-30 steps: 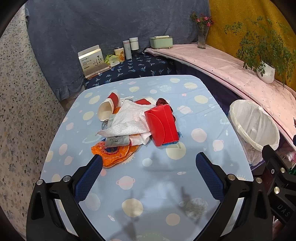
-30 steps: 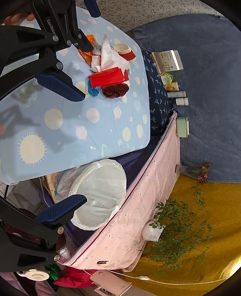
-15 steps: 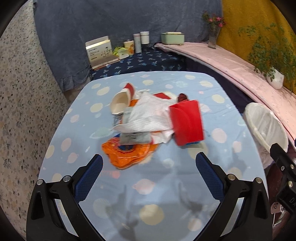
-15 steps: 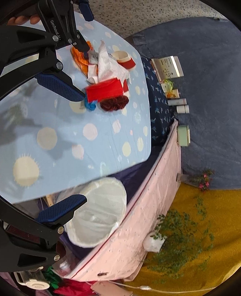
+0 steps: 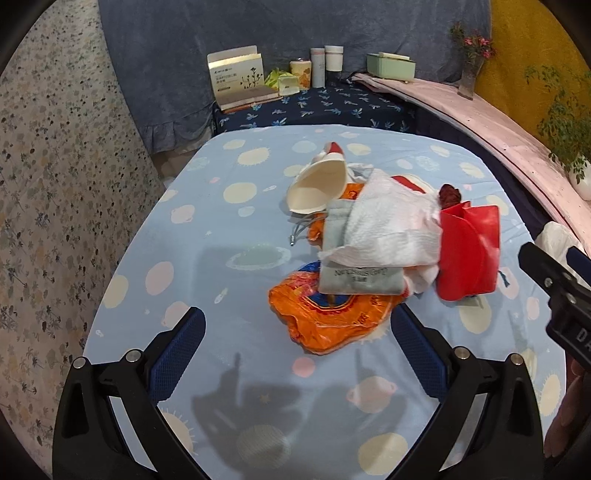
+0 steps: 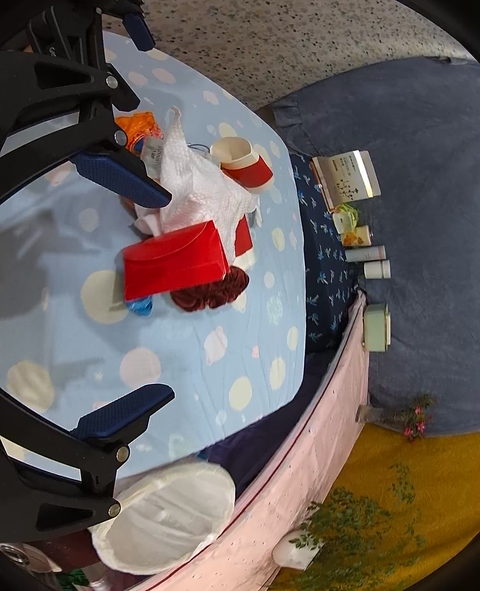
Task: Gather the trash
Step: 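Grasp the red paper packet with the right tool while the left tool grasps white tissue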
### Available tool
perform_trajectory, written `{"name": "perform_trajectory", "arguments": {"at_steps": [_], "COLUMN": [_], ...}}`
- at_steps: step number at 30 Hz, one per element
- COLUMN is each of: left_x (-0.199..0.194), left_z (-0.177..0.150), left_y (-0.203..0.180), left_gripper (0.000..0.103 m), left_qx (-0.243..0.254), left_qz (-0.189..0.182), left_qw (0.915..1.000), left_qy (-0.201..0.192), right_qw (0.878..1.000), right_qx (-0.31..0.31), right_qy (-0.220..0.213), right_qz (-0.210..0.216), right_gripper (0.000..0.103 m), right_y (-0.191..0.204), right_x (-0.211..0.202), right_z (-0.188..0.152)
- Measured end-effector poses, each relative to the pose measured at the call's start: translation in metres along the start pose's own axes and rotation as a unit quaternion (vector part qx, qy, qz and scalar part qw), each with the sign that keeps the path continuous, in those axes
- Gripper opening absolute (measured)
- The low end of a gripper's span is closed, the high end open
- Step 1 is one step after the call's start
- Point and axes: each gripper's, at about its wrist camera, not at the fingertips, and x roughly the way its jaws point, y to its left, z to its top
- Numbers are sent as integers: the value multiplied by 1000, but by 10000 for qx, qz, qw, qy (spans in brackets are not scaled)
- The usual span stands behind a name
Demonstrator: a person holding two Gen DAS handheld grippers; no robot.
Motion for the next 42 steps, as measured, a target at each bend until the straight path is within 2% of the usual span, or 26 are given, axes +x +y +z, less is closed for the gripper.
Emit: {"name": "perform_trajectory", "arguments": {"at_steps": [4, 7, 10, 13, 15, 16, 18, 19, 28, 30, 33, 36, 37, 38, 40, 42], "left_x": [14, 23, 27, 28, 29, 30, 30, 31, 49, 54, 61, 65, 65, 64, 60, 53], "left_z": [3, 6, 9, 13, 16, 18, 22, 24, 38, 40, 43, 43, 43, 43, 43, 45], "left_y": [11, 17, 21, 20, 18, 16, 10, 7, -25, -33, -41, -47, -49, -51, -53, -56], "left_gripper": [96, 96, 96, 96, 96, 96, 96, 96, 93, 86, 67, 45, 30, 20, 9, 8], "left_qx": [-53, -104, -145, -166, -163, -148, -83, -42, 302, 348, 418, 468, 494, 519, 524, 527], "left_qz": [13, -62, -90, -151, -224, -286, -432, -496, -1197, -1297, -1404, -1475, -1496, -1494, -1535, -1564], "left_qw": [9999, 9996, 9996, 9996, 9995, 9993, 9989, 9987, 9918, 9902, 9880, 9862, 9856, 9855, 9850, 9850], "left_qy": [123, 241, 233, 195, 171, 165, 144, 131, 324, 378, 490, 592, 609, 617, 587, 499], "right_qw": [9999, 9996, 9987, 9977, 9975, 9974, 9972, 9973, 9992, 9993, 9991, 9987, 9986, 9985, 9985, 9986], "right_qx": [-63, -114, -130, -140, -201, -212, -178, -160, -32, 52, 156, 227, 252, 273, 293, 310], "right_qy": [116, 275, 487, 646, 667, 671, 676, 667, 393, 384, 397, 445, 454, 455, 446, 417], "right_qz": [32, 27, 61, 164, 147, 174, 255, 279, 58, -8, -76, -131, -133, -131, -134, -132], "right_gripper": [85, 77, 64, 49, 30, 24, 6, 3, 1, 1, 1, 1, 1, 1, 1, 1], "right_y": [12, 17, 21, 25, 27, 28, 26, 25, 5, -3, -12, -18, -21, -23, -25, -28], "right_x": [23, 42, 58, 66, 68, 67, 65, 62, 31, 26, 22, 21, 20, 20, 17, 13], "right_z": [3, 3, 0, -4, -5, -5, -4, -4, 9, 10, 10, 8, 7, 6, 5, 6]}}
